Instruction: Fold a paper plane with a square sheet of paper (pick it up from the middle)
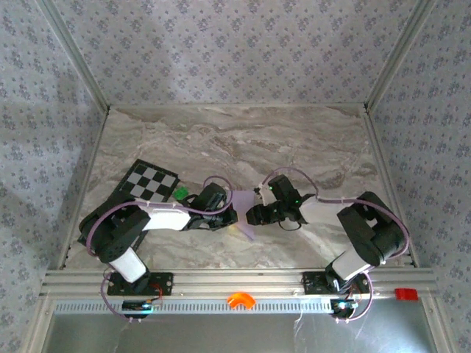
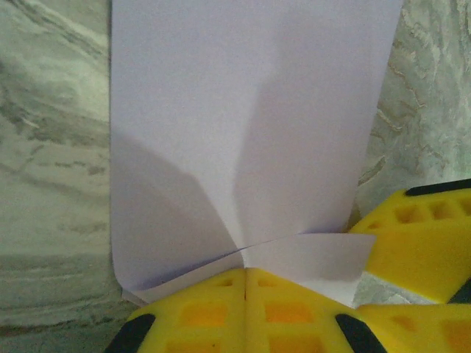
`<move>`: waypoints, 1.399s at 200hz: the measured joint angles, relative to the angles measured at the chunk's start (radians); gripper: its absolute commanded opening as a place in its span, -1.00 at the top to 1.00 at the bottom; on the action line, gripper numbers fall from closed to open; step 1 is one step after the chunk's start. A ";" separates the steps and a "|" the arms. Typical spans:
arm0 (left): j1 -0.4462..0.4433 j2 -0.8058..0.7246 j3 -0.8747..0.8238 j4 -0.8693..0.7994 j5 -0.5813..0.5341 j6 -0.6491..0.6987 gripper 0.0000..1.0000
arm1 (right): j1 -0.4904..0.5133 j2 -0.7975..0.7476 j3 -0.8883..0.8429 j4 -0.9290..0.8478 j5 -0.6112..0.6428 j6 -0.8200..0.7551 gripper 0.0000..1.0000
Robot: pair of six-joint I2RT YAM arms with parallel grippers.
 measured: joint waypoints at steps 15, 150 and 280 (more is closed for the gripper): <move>0.000 0.000 0.000 0.000 -0.004 0.000 0.91 | -0.029 -0.048 0.001 -0.034 0.004 0.011 0.11; -0.005 -0.001 -0.001 0.002 -0.012 0.000 0.92 | 0.156 0.008 0.087 -0.125 -0.044 0.166 0.94; -0.006 -0.001 -0.001 0.003 -0.012 0.000 0.94 | 0.172 -0.065 -0.010 -0.217 0.032 0.186 0.91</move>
